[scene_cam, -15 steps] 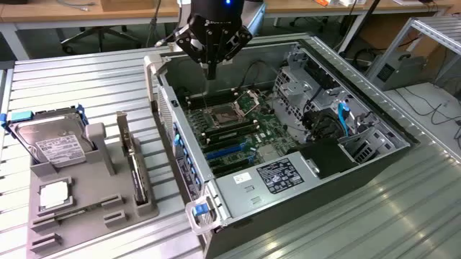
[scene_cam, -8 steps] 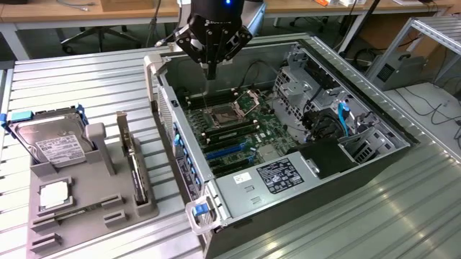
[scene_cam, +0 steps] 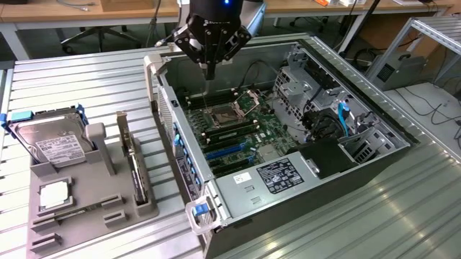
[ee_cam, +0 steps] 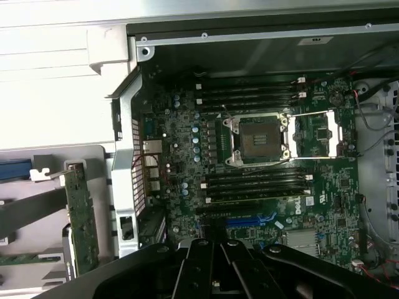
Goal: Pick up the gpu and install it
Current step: 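Reach for the gpu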
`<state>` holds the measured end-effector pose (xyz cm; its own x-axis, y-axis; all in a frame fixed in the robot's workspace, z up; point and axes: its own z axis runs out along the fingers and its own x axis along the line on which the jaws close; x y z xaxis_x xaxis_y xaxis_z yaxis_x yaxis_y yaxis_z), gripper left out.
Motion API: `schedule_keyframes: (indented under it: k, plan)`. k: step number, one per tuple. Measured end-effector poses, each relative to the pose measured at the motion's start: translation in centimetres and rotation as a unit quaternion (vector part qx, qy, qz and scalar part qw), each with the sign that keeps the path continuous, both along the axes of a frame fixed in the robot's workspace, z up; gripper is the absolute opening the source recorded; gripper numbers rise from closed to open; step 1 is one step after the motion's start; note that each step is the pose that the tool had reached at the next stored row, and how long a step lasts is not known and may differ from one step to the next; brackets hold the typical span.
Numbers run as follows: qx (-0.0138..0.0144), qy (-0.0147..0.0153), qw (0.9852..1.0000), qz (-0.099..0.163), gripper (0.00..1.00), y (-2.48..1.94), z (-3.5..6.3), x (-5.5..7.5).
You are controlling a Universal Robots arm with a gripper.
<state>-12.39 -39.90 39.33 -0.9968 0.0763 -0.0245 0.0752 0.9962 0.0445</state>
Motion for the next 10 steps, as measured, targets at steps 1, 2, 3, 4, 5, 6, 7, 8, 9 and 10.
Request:
schedule_keyframes:
  k: [1,2,3,4,5,6,7,8,9,10]
  plan:
    - [-0.0001,0.0001,1.0000,0.000,0.11,0.00,0.01,-0.2]
    - [-0.0001,0.0001,1.0000,0.000,0.11,0.00,0.01,-0.3]
    - [-0.0001,0.0001,1.0000,0.000,0.11,0.00,0.00,-0.4]
    - [-0.0001,0.0000,1.0000,0.000,0.11,0.00,0.00,-0.6]
    - [-0.0001,0.0001,1.0000,0.000,0.11,0.00,0.00,-0.8]
    - [0.0000,0.0000,1.0000,0.000,0.11,0.00,0.00,-1.0]
    - [-0.0001,0.0000,1.0000,0.000,0.11,0.00,-0.01,-1.2]
    - [-0.0001,0.0000,1.0000,0.000,0.11,0.00,0.00,-1.4]
    - [-0.0001,0.0001,1.0000,0.000,0.11,0.00,0.00,-1.6]
    - [-0.0001,0.0000,1.0000,0.000,0.11,0.00,0.00,-1.8]
